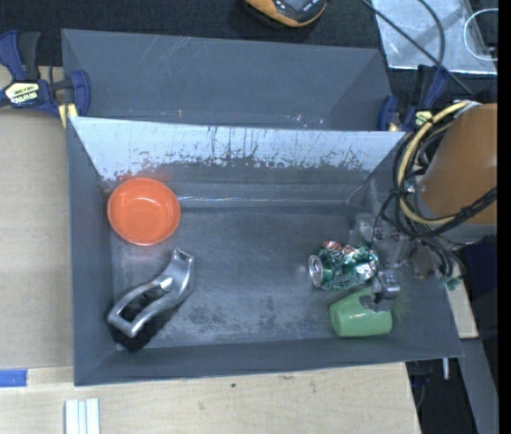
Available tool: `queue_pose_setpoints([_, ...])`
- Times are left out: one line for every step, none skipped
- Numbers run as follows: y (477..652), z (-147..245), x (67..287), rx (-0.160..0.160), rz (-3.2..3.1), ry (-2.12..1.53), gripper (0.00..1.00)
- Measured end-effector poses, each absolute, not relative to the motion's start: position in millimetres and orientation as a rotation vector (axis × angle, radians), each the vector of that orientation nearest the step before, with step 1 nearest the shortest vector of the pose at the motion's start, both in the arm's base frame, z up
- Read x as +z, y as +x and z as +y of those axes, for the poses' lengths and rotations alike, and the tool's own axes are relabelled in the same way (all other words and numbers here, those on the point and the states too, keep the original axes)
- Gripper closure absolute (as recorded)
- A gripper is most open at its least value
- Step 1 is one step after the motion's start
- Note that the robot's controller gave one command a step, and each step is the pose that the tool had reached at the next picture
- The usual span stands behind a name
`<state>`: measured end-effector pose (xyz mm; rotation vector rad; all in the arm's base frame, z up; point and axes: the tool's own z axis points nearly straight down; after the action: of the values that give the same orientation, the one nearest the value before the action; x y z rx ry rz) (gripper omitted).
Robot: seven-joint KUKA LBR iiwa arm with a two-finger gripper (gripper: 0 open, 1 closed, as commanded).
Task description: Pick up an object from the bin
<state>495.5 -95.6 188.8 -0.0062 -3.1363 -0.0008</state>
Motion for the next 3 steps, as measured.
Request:
queue_pose_setpoints([497.2, -95.0, 193.4, 0.001, -3.145, 0.001, 0.0])
queue_pose_setpoints([563.1, -129.6, 66.5, 0.0, -3.139, -0.041, 0.0])
queue_pose_setpoints([561.4, -136.7, 150.5, 0.003, -3.149, 0.068, 0.0])
